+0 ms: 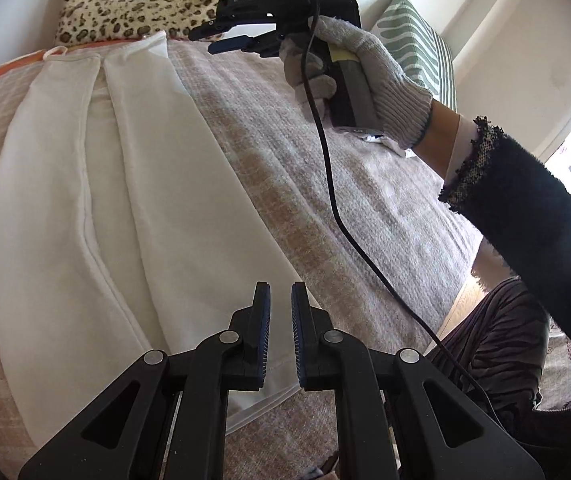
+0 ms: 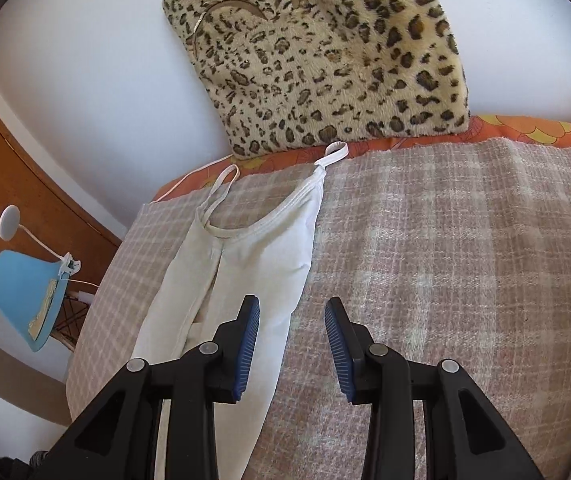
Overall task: Fold small clothes
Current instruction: 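Grasp near the straps with both grippers, straighten, release and withdraw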
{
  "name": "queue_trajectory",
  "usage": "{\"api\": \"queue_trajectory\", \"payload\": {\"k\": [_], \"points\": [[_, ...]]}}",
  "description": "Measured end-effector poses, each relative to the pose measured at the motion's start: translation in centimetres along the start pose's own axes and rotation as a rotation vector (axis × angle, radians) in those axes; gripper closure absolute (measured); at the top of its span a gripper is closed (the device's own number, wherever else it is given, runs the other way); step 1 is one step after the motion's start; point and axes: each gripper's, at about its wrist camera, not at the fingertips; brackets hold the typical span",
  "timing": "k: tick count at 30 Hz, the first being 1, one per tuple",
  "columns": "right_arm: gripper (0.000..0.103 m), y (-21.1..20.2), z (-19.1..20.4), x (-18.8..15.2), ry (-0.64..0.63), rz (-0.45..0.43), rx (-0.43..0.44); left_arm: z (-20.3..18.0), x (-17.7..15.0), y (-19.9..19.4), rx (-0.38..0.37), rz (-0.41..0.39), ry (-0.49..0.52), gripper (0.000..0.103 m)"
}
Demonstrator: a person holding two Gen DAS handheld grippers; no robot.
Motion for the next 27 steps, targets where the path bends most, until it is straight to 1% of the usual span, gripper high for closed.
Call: {"api": "queue_trajectory", "payload": {"k": [3,5,8,11,12,14,15,16,19,23,24,26,27], "points": [[0.066,1.6,-0.5,1.7,0.013,0.005,0.019,0.4,-0.2,0.8,-0.016,0.031,-0.015,0.094],[0.066,2.6,-0.9,2.7,0.02,0.01,0.03,0.5,-0.3,0.8,-0.033,0.026,-0.019,0.094],[0.066,4.2,-1.5,4.2,0.042,0.018,0.05,0.4,-0.4,0.7,-0.038,0.025,-0.013,0.094],[0.067,5.8,-2.1,5.1,0.066,0.028,0.049,0.7,-0.3,0.6,-0.047,0.023,-0.013,0.094],[0.07,6.3,-2.2,5.4,0.073,0.032,0.061,0.7,-0.3,0.6,-0.049,0.024,-0.012,0.094],[0.084,7.2,-2.3,5.9,0.08,0.04,0.078,0.8,-0.2,0.6,-0.055,0.026,-0.012,0.094],[0.1,7.5,-2.0,6.2,0.07,0.044,0.07,0.9,-0.2,0.7,-0.058,0.025,-0.014,0.094],[0.103,7.6,-1.4,6.6,0.045,0.048,0.024,0.9,-0.2,0.7,-0.064,0.025,-0.017,0.094],[0.103,8.0,1.3,7.7,-0.103,0.055,-0.183,0.8,-0.4,0.8,-0.071,0.027,-0.009,0.094],[0.103,9.4,2.9,8.3,-0.181,0.091,-0.317,0.7,-0.3,0.7,-0.067,0.03,-0.005,0.094],[0.1,9.5,2.9,8.2,-0.185,0.089,-0.332,0.7,-0.3,0.6,-0.068,0.032,-0.009,0.094],[0.079,9.0,2.6,8.1,-0.148,0.082,-0.338,0.7,-0.3,0.4,-0.073,0.038,-0.015,0.094],[0.064,8.3,2.5,7.8,-0.123,0.068,-0.336,0.6,-0.4,0.3,-0.079,0.039,-0.016,0.094]]}}
Point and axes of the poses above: each gripper's, at about its wrist camera, not at the fingertips, and y roughly the way its jaws point, z to its left, x to its top, and after that the axes turned 10 degrees about z, right-handed
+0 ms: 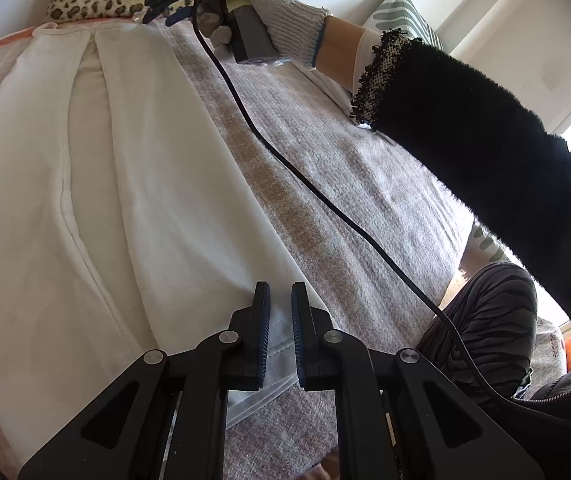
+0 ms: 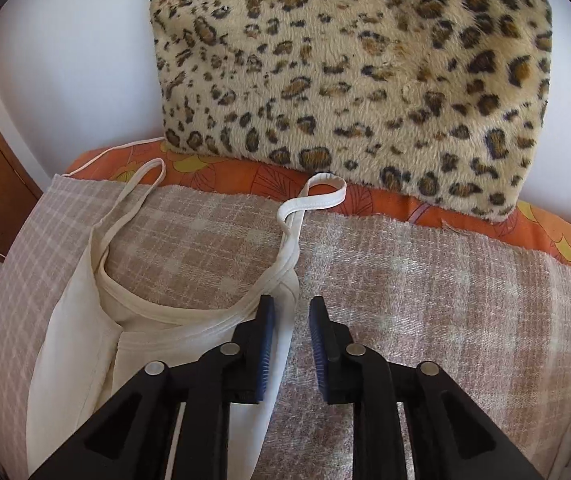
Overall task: Fold small clothes
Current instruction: 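Grasp near the straps with both grippers, straighten, release and withdraw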
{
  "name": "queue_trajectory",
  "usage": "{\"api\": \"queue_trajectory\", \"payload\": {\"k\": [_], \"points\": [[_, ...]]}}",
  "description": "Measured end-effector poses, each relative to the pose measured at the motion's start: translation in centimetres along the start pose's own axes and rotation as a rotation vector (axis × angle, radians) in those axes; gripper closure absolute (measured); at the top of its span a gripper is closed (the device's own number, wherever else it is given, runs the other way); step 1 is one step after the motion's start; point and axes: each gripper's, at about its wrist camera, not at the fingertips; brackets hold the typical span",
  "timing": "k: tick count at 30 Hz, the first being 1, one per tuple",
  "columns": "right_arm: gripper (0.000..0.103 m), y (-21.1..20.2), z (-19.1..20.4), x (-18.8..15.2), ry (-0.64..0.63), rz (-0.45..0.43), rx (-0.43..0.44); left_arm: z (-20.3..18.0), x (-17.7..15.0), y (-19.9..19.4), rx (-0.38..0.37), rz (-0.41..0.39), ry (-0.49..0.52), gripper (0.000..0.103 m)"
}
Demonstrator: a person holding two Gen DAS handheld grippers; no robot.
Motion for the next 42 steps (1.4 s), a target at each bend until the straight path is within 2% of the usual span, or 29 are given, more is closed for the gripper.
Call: {"api": "queue_trajectory", "payload": {"k": [3,7,14,17,22,25,28,32,37,39,40,42], "points": [[0.064,-2.6,-0.8,-1.1,0.054,-0.038,0.043,-0.7,-0.7,-1.1,0.015,-0.019,0.031,0.094],[0.063,-7.3,-1.9,-5.1,0.099,-0.085,0.117,-1.0,-2.0,-4.3,0.058,-0.107,0.054,0.094],[0.06,-13.6,-2.4,-15.3,0.149,-0.112,0.209,3.0,-4.7,-9.9,0.162,-0.243,-0.07,0.092],[0.057,-15.2,-1.3,-19.8,0.144,-0.097,0.228,5.5,-6.1,-11.2,0.187,-0.259,-0.169,0.082],[0.047,-15.9,0.7,-26.3,0.106,-0.053,0.255,9.1,-8.3,-10.9,0.141,-0.209,-0.327,0.082],[0.045,-15.2,1.7,-29.3,0.09,-0.013,0.293,10.8,-8.9,-10.0,0.055,-0.169,-0.419,0.082],[0.046,-13.8,2.3,-31.7,0.103,0.054,0.378,11.2,-9.2,-9.2,0.006,-0.136,-0.466,0.082],[0.046,-12.3,3.2,-33.8,0.116,0.126,0.493,10.5,-9.1,-9.0,-0.02,-0.131,-0.465,0.082],[0.047,-11.8,4.4,-34.3,0.086,0.134,0.511,9.9,-8.9,-8.2,-0.013,-0.131,-0.43,0.083],[0.048,-11.6,4.5,-34.2,0.097,0.14,0.531,9.7,-8.9,-8.2,0.014,-0.14,-0.403,0.088],[0.053,-11.4,4.7,-34.1,0.095,0.146,0.54,9.5,-8.9,-8.2,0.026,-0.141,-0.389,0.096],[0.058,-11.2,5.5,-34.2,0.072,0.143,0.525,9.4,-9.0,-8.2,0.038,-0.15,-0.377,0.097]]}}
Point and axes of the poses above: each gripper's, at about its wrist camera, not at the fingertips, and y roughly the way its jaws point, z to its left, x to its top, and after that the axes turned 10 degrees about z, right-handed
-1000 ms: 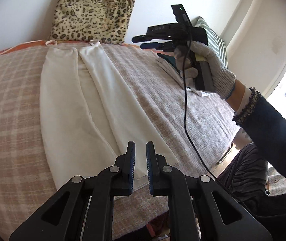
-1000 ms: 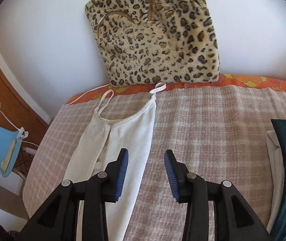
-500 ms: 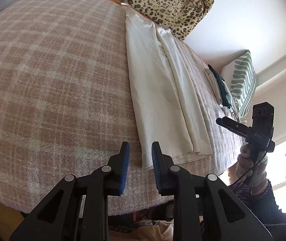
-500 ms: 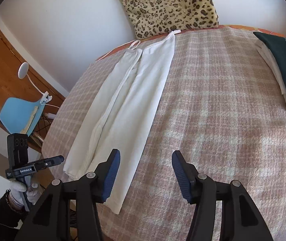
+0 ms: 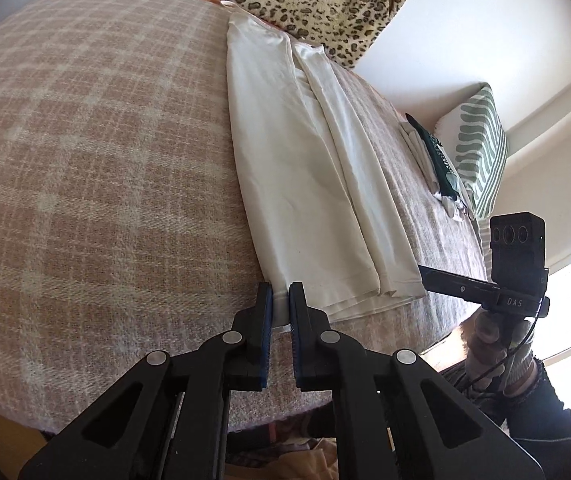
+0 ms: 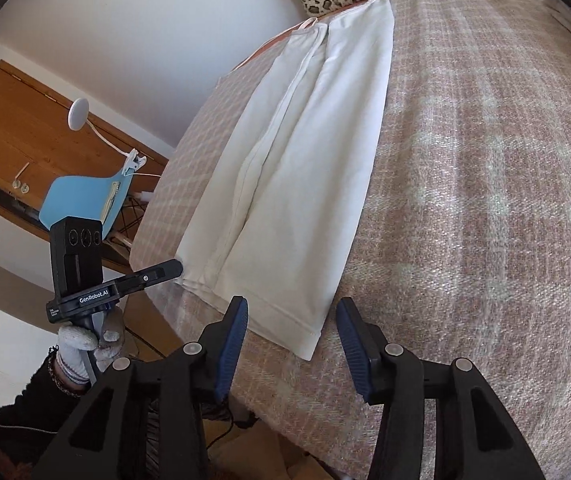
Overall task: Fold small clothes
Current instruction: 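Grasp near the straps with both grippers, straighten, release and withdraw, then grasp the hem end of the strip with both grippers and fold it toward the straps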
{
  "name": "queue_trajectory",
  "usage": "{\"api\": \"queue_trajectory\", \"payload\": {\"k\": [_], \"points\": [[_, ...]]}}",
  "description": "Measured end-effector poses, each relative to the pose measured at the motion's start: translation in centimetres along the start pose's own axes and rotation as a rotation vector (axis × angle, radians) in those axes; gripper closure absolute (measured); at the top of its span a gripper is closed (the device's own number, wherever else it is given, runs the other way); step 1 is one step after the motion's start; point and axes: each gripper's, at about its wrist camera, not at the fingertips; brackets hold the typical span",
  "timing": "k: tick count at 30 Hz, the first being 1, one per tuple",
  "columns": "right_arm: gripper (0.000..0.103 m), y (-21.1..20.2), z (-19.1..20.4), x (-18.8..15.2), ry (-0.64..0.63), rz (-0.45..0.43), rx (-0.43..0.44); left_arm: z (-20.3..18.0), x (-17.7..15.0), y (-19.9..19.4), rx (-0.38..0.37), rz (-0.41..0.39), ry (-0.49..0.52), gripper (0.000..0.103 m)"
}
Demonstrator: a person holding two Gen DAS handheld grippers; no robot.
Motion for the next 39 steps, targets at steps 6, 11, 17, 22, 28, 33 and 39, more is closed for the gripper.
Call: {"api": "queue_trajectory", "payload": {"k": [6,11,17,22,28,33,39], "points": [[0.096,1.1,0.9,-0.2,-0.04,0.018,-0.057,0.7,-0.3,-1.0,0.009,-0.044,-0.017,0.099],[0.092,0.7,0.2,-0.4,-0.031,0.019,-0.029,1.1,-0.3,-0.6,-0.028,-0.009,-0.04,0.099],[0.075,0.3,-1.2,-0.1,0.03,0.027,0.087,1.2,-0.3,-0.9,-0.057,-0.007,-0.054,0.099],[0.098,0.4,-0.9,-0.2,0.013,0.023,0.087,0.1,-0.2,-1.7,-0.053,-0.051,-0.019,0.099],[0.1,-1.4,-1.1,0.2,0.037,-0.055,0.16,-0.7,0.8,-2.8,-0.057,-0.108,0.01,0.099],[0.099,-2.4,-1.6,0.7,0.057,-0.095,0.195,-1.4,2.0,-3.4,-0.066,-0.14,0.023,0.099],[0.1,-3.9,-1.6,2.0,0.072,-0.138,0.225,-2.2,3.9,-4.3,-0.056,-0.181,0.037,0.099]]}}
Point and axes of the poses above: each gripper's, at about its wrist camera, not at the fingertips, and y roughly the way its jaws point, z to its left, x to its top, and after that the axes turned 10 degrees about z, right-handed
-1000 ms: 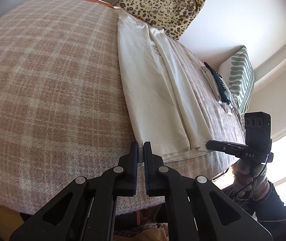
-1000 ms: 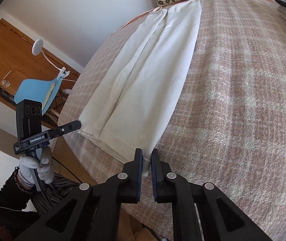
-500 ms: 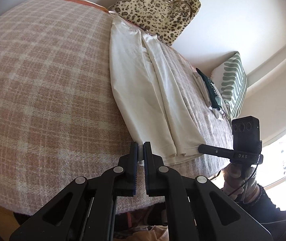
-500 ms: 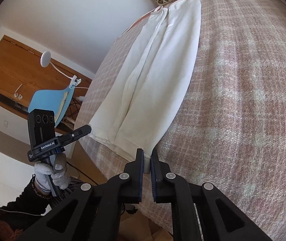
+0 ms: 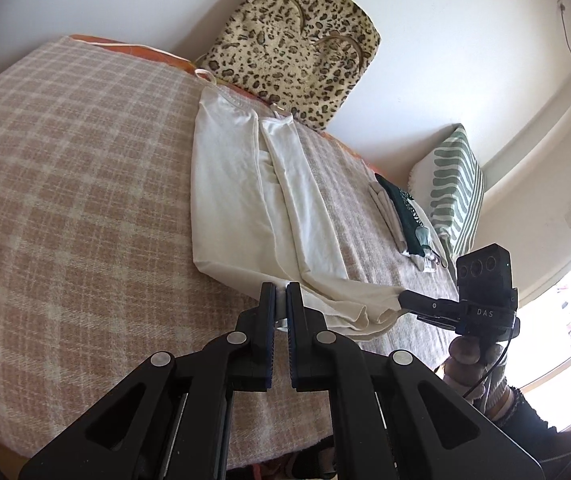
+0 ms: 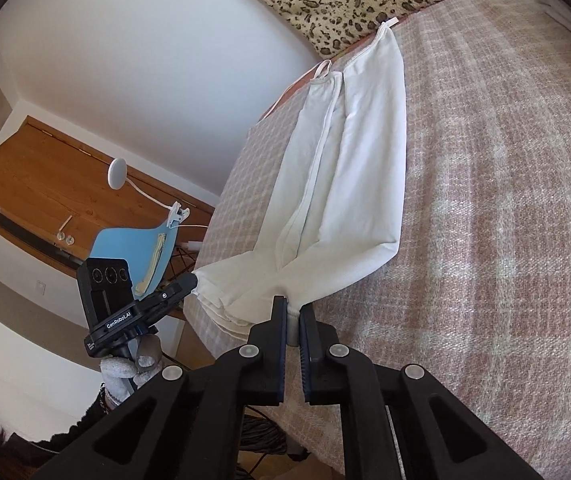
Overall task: Fold small clothes
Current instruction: 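Grasp the hem end of the strip with both grippers and fold it toward the straps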
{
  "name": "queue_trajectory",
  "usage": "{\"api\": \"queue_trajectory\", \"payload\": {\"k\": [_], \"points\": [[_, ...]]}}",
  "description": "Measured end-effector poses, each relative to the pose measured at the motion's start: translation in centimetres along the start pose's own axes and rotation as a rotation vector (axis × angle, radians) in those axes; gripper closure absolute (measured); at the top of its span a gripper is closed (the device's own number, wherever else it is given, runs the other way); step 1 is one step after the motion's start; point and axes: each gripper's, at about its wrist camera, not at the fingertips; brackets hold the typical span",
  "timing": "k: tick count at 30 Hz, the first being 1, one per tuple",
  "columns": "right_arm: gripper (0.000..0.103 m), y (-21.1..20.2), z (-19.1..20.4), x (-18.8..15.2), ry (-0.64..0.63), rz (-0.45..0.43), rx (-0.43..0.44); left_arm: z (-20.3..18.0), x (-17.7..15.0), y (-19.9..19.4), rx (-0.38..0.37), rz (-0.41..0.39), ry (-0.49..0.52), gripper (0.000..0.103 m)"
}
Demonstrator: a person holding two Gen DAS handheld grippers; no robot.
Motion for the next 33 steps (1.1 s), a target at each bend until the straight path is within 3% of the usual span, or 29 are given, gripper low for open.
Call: {"api": "queue_trajectory", "payload": {"k": [12,33], "points": [[0.099,0.3,1.1,5.1,-0.015,-0.051,-0.065,0.1,4.8,1.3,0.082,-0.031,0.017,0.099],[0.1,4.8,-4.1,10.6,0.109,-0.023,-0.181,3.6,8.3,7.2,0.161,0.042,-0.057,0.099]]}}
Point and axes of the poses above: each gripper's, at about its wrist camera, not at the fingertips, and y roughly the way its jaws point, z to its left, x to its top, and after that the axes turned 10 degrees about z, right-handed
